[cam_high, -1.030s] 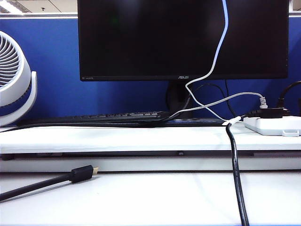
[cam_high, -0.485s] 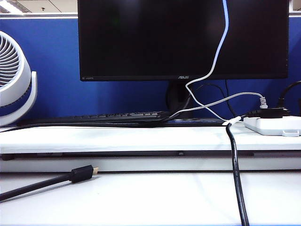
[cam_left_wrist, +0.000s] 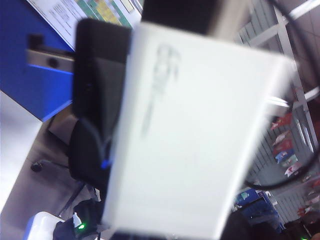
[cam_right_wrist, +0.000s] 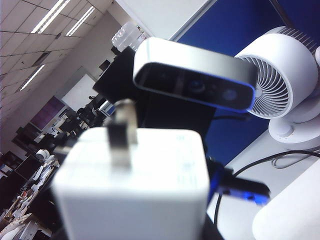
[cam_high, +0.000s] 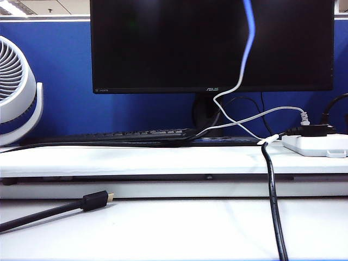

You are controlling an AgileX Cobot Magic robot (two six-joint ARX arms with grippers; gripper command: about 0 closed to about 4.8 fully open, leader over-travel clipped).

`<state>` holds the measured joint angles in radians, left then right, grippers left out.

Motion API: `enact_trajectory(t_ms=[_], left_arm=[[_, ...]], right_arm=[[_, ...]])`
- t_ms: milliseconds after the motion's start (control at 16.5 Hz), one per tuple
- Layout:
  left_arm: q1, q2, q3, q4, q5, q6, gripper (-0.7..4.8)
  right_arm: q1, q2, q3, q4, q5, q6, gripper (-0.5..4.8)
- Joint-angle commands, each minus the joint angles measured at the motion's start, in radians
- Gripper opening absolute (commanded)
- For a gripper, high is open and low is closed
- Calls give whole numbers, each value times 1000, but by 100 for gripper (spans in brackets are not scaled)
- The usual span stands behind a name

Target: Pick up the Type-C charging cable and the charging base, insert one end of the Type-C charger into the corresponding slot on the base, and finally place the plugged-in charger back on the table.

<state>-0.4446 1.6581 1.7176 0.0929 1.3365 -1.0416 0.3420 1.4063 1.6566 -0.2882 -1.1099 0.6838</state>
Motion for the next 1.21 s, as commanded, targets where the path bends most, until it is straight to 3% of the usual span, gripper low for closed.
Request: enact_trajectory(t_ms=[61,424,909,1030,1151,1211], left_arm=[[35,-3,14,74,-134,-25,-6],[35,-3,14,73,-53,-38,-6],[35,-1,14,73,-76,-44,-6],[35,0,13,72,-95,-7,-5],[35,0,13,72,-114,21,10],[35,0,13,73,-114,21,42]], right_arm=[[16,-13,-7,-102,-175,-5,18],[17,-12,-7,-100,-192,-7,18],[31,-12,-7,-116,-204,-11,16],[31,-12,-7,-94,-182,-12,11],[31,-11,-7,-93,-165,-16,11],[31,-11,-7,-90,-165,-16,11]])
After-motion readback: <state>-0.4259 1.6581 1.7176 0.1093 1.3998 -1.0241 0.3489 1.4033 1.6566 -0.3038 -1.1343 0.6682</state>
